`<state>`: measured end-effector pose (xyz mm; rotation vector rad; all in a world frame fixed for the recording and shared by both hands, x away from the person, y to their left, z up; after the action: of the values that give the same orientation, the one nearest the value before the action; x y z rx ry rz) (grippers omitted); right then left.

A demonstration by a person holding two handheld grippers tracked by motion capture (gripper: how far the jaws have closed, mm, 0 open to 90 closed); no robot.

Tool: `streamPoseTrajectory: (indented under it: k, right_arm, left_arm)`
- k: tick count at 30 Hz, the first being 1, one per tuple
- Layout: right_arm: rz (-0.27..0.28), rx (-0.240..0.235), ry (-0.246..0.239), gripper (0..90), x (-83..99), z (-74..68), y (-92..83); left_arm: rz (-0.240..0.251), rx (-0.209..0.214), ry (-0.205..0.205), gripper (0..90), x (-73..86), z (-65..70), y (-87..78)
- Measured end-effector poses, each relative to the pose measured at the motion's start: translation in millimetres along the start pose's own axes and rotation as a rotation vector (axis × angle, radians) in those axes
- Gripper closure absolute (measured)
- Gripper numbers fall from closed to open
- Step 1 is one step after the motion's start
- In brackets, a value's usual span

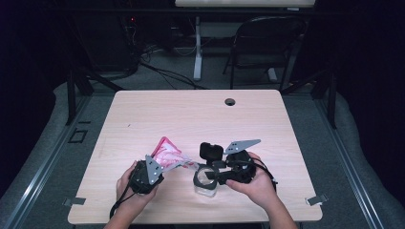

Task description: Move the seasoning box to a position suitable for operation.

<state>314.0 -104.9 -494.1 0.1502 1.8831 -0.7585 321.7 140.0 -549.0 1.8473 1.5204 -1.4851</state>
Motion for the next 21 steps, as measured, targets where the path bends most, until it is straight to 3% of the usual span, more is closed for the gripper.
streamPoseTrajectory:
  k: [8,21]
  right_arm:
    - [-0.018,0.002,-0.049,47.9,-0.1,-10.2,7.6]
    - [-0.016,0.008,-0.044,48.6,-0.6,-11.7,11.9]
  left_arm:
    - [0.004,-0.004,0.033,56.3,-5.4,3.4,-0.3]
    - [0.003,0.006,0.089,56.3,-9.2,13.3,0.6]
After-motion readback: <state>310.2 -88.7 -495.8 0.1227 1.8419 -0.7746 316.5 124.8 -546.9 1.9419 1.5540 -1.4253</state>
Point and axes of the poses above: each handheld gripper's, and its own axes: y roughly forward along the jaws, x roughly out of its underside, z roughly to its right, the point moved 5 cm from there along y, roughly forward along the jaws, and after that the axes turned 14 degrees about z, right-handed, at the moved point
